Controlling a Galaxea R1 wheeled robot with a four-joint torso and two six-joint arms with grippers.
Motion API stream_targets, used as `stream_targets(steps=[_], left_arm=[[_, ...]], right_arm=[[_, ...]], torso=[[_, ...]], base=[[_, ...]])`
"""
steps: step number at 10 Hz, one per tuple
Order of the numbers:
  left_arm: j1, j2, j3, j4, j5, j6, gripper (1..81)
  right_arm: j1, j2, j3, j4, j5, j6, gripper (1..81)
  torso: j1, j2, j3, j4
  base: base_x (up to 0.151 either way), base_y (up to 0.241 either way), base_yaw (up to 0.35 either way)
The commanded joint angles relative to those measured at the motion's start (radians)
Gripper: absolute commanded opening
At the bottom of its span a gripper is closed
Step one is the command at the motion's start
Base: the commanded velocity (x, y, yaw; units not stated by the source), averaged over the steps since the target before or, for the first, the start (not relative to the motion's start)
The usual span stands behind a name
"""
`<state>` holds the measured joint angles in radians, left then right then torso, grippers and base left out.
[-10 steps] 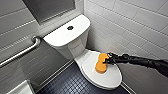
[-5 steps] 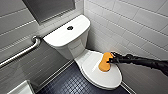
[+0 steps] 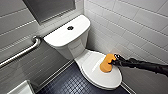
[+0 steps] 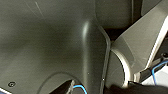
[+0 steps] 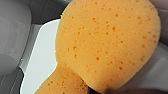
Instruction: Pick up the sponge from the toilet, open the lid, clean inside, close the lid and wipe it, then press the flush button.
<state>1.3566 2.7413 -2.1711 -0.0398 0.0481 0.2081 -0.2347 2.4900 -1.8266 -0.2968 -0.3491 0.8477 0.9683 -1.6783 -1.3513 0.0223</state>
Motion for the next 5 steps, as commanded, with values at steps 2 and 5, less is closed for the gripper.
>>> stream_targets(steps=[2,5], left_arm=[[0.031,0.002,0.013,0.008,0.088,0.016,81.1],[0.032,-0.003,0.013,0.008,0.088,0.019,81.1]], right_arm=[[0.028,-0.202,0.174,-0.021,-0.106,0.048,1.0],[-0.056,-0.298,0.258,-0.021,-0.074,0.076,1.0]], torso=[[0.0,0.0,0.0,0.0],[0.0,0.0,0.0,0.0]], base=[[0.0,0.0,0.0],[0.0,0.0,0.0]])
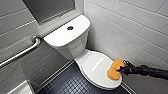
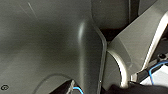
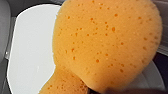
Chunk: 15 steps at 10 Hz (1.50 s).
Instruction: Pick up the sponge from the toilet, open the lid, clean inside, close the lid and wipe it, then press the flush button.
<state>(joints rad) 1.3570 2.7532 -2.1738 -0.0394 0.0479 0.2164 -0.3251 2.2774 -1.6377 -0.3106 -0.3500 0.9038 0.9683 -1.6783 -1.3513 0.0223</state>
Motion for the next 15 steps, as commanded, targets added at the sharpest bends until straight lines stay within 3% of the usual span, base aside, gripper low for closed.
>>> stream_targets(steps=[1,6,9,11,13,15], left_arm=[[0.032,-0.015,0.014,0.007,0.089,0.011,81.1],[0.031,-0.004,0.015,0.007,0.087,0.029,81.1],[0.026,0.002,0.015,0.007,0.089,0.04,81.1],[0.026,0.007,0.012,0.007,0.089,0.04,81.1],[0.026,0.008,0.0,0.006,0.089,0.04,81.1],[0.026,0.011,0.0,0.006,0.089,0.038,81.1]], right_arm=[[0.004,-0.131,0.107,-0.007,-0.064,0.026,1.0],[-0.151,-0.414,0.338,-0.011,-0.001,0.029,1.0],[-0.15,-0.485,0.463,-0.053,-0.01,0.03,1.0],[-0.024,-0.45,0.504,-0.054,-0.045,0.032,1.0],[0.112,-0.338,0.492,-0.065,-0.153,0.037,1.0],[0.209,-0.17,0.387,-0.079,-0.22,0.046,1.0]], torso=[[0.0,0.0,0.0,0.0],[0.0,0.0,0.0,0.0],[0.0,0.0,0.0,0.0],[0.0,0.0,0.0,0.0],[0.0,0.0,0.0,0.0],[0.0,0.0,0.0,0.0]], base=[[0.0,0.0,0.0],[0.0,0.0,0.0],[0.0,0.0,0.0],[0.0,0.0,0.0],[0.0,0.0,0.0],[0.0,0.0,0.0]])
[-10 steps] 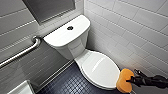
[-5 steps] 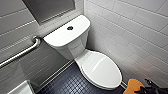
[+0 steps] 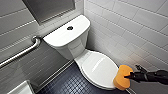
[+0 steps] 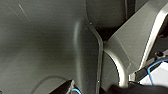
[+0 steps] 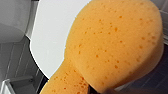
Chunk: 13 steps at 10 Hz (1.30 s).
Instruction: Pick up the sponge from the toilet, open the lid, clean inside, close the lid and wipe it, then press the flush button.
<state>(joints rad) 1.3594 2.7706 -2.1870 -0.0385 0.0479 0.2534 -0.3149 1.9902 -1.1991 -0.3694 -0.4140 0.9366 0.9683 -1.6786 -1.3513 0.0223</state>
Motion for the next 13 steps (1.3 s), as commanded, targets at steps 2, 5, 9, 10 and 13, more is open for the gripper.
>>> stream_targets(steps=[2,5,9,10,13], left_arm=[[0.024,-0.006,0.004,0.003,0.089,0.001,81.1],[0.024,0.008,-0.014,0.002,0.09,0.001,81.1],[0.024,0.055,-0.072,0.005,0.099,0.001,81.1],[0.024,0.06,-0.08,0.005,0.101,0.001,81.1],[0.024,0.063,-0.089,0.006,0.101,0.003,81.1]], right_arm=[[0.233,0.287,-0.158,-0.042,-0.173,0.013,1.0],[0.248,0.526,-0.378,-0.085,-0.157,0.01,1.0],[0.302,0.716,-0.61,-0.095,-0.104,0.013,1.0],[0.291,0.745,-0.652,-0.095,-0.057,0.01,1.0],[0.224,0.759,-0.608,-0.111,-0.072,0.011,1.0]], torso=[[0.0,0.0,0.0,0.0],[0.0,0.0,0.0,0.0],[0.0,0.0,0.0,0.0],[0.0,0.0,0.0,0.0],[0.0,0.0,0.0,0.0]], base=[[0.0,0.0,0.0],[0.0,0.0,0.0],[0.0,0.0,0.0],[0.0,0.0,0.0],[0.0,0.0,0.0]])
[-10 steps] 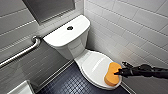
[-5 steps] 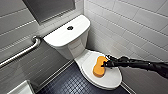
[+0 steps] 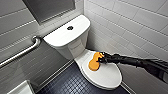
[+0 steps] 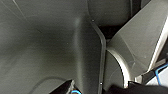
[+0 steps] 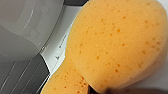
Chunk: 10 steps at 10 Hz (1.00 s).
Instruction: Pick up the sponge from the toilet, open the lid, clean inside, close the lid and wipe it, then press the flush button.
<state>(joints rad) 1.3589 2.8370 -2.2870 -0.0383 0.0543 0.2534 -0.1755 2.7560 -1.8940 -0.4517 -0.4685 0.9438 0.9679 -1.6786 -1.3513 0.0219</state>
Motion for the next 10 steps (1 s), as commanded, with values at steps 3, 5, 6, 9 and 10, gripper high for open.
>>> stream_targets(steps=[3,5,6,9,10], left_arm=[[0.024,0.007,0.011,0.006,0.095,0.004,81.1],[0.027,0.012,0.009,0.006,0.095,0.014,81.1],[0.027,0.012,0.009,0.006,0.095,0.014,81.1],[0.029,0.015,0.009,0.008,0.096,0.015,81.1],[0.029,0.013,0.011,0.008,0.096,0.015,81.1]], right_arm=[[-0.023,-0.109,0.263,-0.187,-0.147,0.16,1.0],[-0.072,-0.222,0.366,-0.346,-0.154,0.338,1.0],[-0.085,-0.264,0.4,-0.354,-0.176,0.349,1.0],[-0.143,-0.379,0.415,-0.354,-0.167,0.355,1.0],[-0.158,-0.413,0.425,-0.352,-0.167,0.357,1.0]], torso=[[0.0,0.0,0.0,0.0],[0.0,0.0,0.0,0.0],[0.0,0.0,0.0,0.0],[0.0,0.0,0.0,0.0],[0.0,0.0,0.0,0.0]], base=[[0.0,0.0,0.0],[0.0,0.0,0.0],[0.0,0.0,0.0],[0.0,0.0,0.0],[0.0,0.0,0.0]])
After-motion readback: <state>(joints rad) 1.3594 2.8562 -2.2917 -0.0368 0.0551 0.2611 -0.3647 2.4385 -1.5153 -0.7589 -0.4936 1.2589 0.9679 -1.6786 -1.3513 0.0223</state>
